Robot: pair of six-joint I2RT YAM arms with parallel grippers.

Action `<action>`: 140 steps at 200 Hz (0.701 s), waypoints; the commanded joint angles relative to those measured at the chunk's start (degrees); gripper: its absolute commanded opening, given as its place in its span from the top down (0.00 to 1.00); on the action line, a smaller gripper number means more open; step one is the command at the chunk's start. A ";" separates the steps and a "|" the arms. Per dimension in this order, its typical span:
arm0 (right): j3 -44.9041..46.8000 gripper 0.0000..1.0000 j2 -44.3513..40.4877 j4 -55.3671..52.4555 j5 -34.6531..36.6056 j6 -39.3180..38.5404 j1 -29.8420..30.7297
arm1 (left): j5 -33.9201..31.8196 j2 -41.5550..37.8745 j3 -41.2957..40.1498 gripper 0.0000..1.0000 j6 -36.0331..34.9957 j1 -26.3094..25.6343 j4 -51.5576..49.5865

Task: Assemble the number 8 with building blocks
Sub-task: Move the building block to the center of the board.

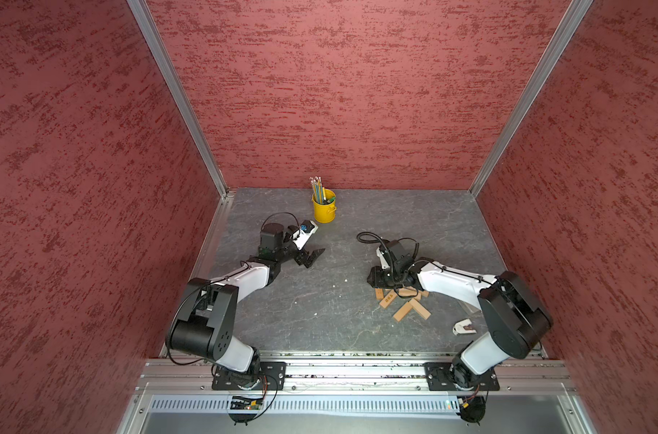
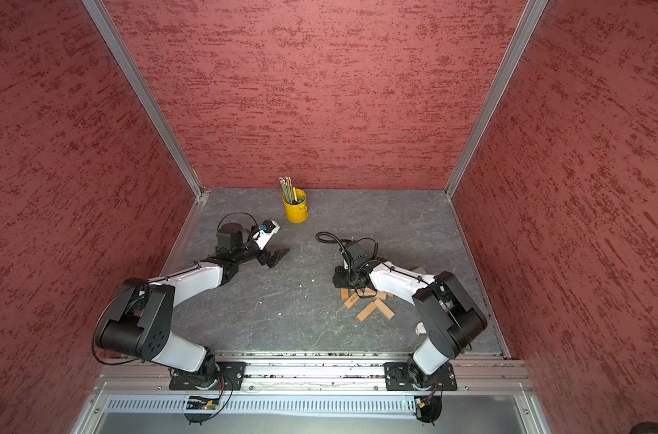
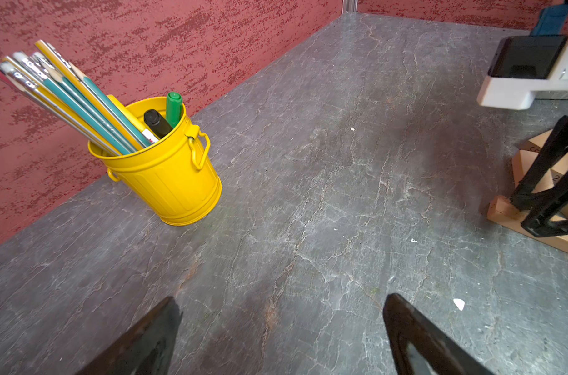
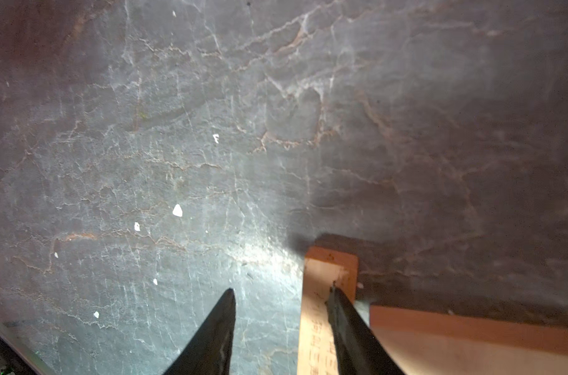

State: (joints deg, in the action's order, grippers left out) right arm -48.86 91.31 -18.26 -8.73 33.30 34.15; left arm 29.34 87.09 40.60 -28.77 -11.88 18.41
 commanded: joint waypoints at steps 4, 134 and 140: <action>-0.18 0.50 -2.42 -5.34 6.32 2.86 0.63 | -0.47 0.35 0.27 0.01 0.37 0.19 -0.12; 1.49 0.51 -0.33 -5.22 5.73 8.71 5.91 | -0.79 0.26 0.71 0.01 0.15 0.19 -1.15; 1.54 0.51 -0.39 -5.50 6.48 8.79 5.92 | -0.80 0.21 0.70 0.01 0.15 0.19 -1.14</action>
State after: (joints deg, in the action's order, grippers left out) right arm -48.62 89.84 -23.11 -4.01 39.79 39.72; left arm 28.67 87.09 40.60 -28.80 -11.88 17.96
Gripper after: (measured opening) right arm 0.489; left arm 0.994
